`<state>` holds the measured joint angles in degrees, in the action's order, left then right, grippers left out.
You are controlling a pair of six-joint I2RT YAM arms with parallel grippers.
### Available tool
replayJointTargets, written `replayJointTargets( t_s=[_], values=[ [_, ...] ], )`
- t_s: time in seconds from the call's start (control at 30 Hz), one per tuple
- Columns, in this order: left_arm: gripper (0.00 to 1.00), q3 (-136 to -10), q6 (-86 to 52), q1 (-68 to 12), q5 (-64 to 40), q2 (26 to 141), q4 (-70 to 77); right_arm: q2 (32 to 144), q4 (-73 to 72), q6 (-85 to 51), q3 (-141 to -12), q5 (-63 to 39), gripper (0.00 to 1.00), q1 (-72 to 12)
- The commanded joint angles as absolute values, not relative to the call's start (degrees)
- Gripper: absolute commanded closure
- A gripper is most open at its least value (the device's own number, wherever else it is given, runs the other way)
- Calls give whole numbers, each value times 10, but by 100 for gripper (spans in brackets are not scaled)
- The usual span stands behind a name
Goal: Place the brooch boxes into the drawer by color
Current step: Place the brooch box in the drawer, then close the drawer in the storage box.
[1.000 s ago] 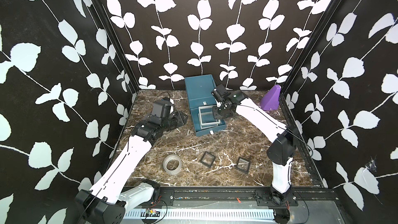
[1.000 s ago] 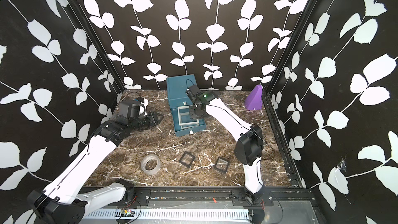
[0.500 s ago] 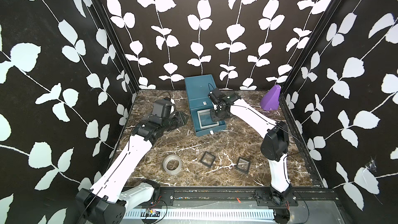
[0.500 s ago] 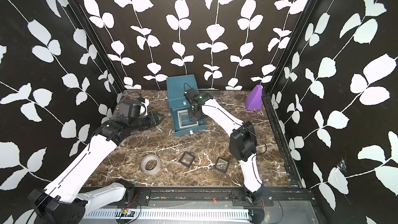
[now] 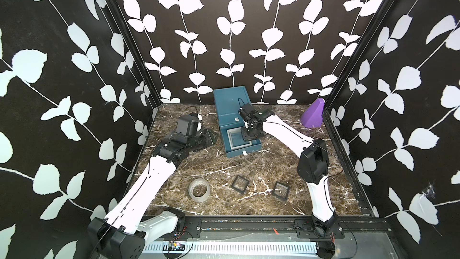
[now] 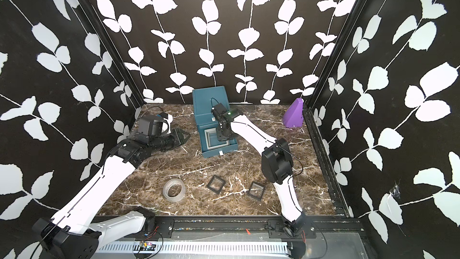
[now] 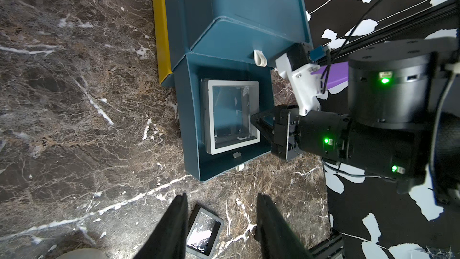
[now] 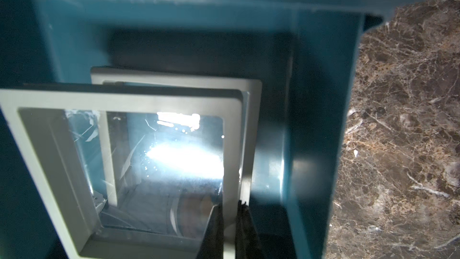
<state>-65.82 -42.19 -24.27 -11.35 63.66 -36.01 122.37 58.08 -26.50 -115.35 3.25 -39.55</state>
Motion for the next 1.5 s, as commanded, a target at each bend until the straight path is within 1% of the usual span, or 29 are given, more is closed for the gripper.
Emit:
replayJointTargets(
  t_s=[0.0, 0.07, 0.17, 0.27, 0.4, 0.47, 0.7, 0.87, 0.93, 1.03, 1.2, 1.3, 1.47],
  values=[
    [57, -660, -420, -239, -118, 633, -356, 1233, 578, -263, -1174, 51, 100, -397],
    [56, -661, -420, -239, -118, 632, -356, 1233, 577, -262, -1170, 55, 100, -396],
    [56, -661, -420, -239, -119, 632, -356, 1231, 575, -262, -1165, 61, 88, -396],
    [56, -661, -420, -239, -120, 632, -356, 1227, 571, -263, -1159, 66, 73, -396],
    [55, -664, -417, -240, -119, 632, -358, 1210, 564, -266, -1150, 72, 62, -396],
    [54, -667, -415, -239, -119, 633, -360, 1195, 556, -269, -1143, 72, 60, -396],
    [48, -687, -409, -239, -115, 645, -365, 1115, 530, -292, -1106, 64, 58, -395],
    [44, -710, -404, -236, -116, 664, -364, 1047, 500, -337, -1040, 27, 58, -386],
    [41, -721, -401, -231, -116, 674, -364, 1018, 481, -362, -1000, 2, 58, -379],
    [37, -738, -396, -217, -120, 696, -359, 968, 440, -420, -924, -53, 62, -365],
    [32, -787, -385, -188, -130, 757, -341, 883, 348, -538, -777, -140, 63, -337],
    [31, -818, -379, -175, -139, 800, -325, 857, 287, -607, -695, -181, 63, -325],
    [31, -877, -359, -162, -148, 875, -314, 846, 173, -703, -594, -215, 65, -320]
  ],
)
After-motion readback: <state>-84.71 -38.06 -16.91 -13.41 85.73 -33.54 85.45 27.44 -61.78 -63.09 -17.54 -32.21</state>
